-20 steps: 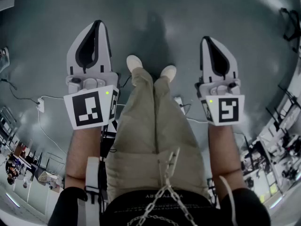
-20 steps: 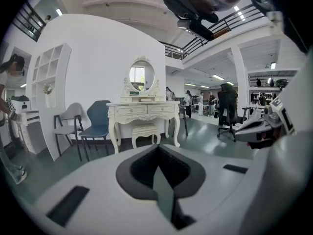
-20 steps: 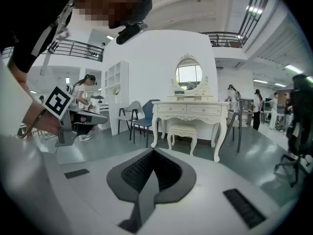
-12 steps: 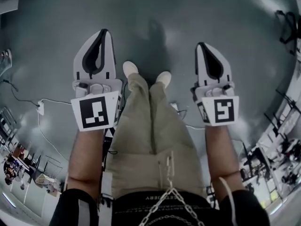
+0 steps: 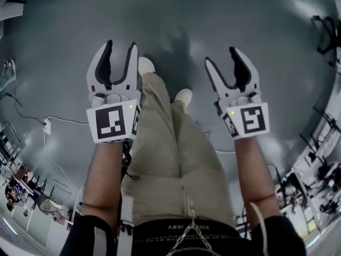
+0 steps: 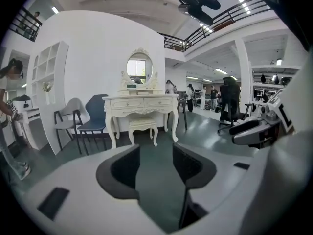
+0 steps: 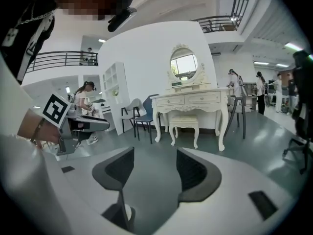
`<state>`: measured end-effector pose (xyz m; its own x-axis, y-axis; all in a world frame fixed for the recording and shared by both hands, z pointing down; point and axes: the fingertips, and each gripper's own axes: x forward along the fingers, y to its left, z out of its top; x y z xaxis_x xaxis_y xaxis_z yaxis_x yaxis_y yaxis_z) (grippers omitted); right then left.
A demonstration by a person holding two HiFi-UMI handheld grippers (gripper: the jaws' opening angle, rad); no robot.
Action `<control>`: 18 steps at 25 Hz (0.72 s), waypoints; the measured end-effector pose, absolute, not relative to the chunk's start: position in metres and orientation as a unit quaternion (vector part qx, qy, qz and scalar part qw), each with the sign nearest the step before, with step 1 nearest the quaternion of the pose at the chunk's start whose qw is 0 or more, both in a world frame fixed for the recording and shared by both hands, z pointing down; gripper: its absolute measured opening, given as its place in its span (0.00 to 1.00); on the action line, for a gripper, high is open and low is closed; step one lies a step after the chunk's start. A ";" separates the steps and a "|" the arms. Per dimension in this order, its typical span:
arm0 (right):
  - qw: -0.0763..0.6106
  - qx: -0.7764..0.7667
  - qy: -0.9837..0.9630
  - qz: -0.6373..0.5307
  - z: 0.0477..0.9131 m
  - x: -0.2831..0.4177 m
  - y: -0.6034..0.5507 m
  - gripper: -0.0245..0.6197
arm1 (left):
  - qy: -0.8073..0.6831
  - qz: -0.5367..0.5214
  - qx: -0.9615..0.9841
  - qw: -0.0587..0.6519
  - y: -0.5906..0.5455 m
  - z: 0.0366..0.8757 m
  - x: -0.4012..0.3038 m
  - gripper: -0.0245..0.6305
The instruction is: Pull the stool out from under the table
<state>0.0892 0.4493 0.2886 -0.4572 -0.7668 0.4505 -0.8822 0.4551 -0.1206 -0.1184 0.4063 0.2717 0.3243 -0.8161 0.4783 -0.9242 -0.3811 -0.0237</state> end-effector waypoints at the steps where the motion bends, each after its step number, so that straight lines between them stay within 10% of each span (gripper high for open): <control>1: 0.170 0.496 -0.833 0.175 0.293 0.090 0.447 0.43 | -0.539 0.216 0.803 0.133 0.404 0.279 -0.119 0.35; 18: 0.162 0.549 -0.791 0.218 0.314 0.061 0.339 0.46 | -0.495 0.236 0.827 0.125 0.293 0.289 -0.143 0.41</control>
<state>0.0611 0.3388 0.3144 -0.3446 -0.7976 0.4950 -0.9386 0.3022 -0.1665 -0.1433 0.2934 0.2892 0.3980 -0.7593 0.5149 -0.8779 -0.4782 -0.0265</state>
